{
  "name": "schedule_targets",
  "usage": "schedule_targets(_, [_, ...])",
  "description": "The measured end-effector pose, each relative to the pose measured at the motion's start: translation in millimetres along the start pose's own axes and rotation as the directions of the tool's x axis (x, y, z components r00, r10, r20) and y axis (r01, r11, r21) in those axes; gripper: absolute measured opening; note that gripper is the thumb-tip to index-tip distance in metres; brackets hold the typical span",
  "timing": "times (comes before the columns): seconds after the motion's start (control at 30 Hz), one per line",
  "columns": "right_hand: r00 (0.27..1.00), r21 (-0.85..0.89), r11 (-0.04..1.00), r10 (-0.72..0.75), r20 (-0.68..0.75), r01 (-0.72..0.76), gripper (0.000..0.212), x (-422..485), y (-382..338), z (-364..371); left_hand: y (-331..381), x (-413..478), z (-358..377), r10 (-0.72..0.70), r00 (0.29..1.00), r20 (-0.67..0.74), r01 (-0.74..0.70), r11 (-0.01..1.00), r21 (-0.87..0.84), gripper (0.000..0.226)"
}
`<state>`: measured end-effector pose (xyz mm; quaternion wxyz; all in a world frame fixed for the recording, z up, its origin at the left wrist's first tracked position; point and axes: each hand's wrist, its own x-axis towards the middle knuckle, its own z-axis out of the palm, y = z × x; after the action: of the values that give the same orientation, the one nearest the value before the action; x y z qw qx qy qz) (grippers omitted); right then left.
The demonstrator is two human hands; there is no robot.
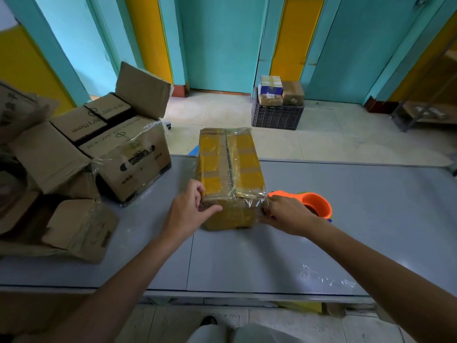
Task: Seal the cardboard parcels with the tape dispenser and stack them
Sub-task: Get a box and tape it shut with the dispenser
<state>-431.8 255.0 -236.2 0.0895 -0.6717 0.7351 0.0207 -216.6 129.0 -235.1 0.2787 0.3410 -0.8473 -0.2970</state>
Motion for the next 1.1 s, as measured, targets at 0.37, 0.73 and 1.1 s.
schedule_targets(0.37, [0.909, 0.495, 0.867, 0.151, -0.387, 0.067, 0.097, 21, -28, -1, -26, 1, -2, -0.052, 0.998, 0.030, 0.057, 0.971, -0.232, 0.062])
schedule_targets(0.73, [0.916, 0.406, 0.911, 0.106, -0.387, 0.067, 0.093, 20, -15, 4, -39, 5, -11, 0.200, 0.916, 0.348, -0.173, 0.979, -0.107, 0.066])
schedule_targets(1.1, [0.921, 0.517, 0.855, 0.161, -0.354, 0.049, 0.071, 11, -14, -5, -38, 2, -11, 0.293, 0.930, 0.220, -0.322, 0.941, 0.106, 0.059])
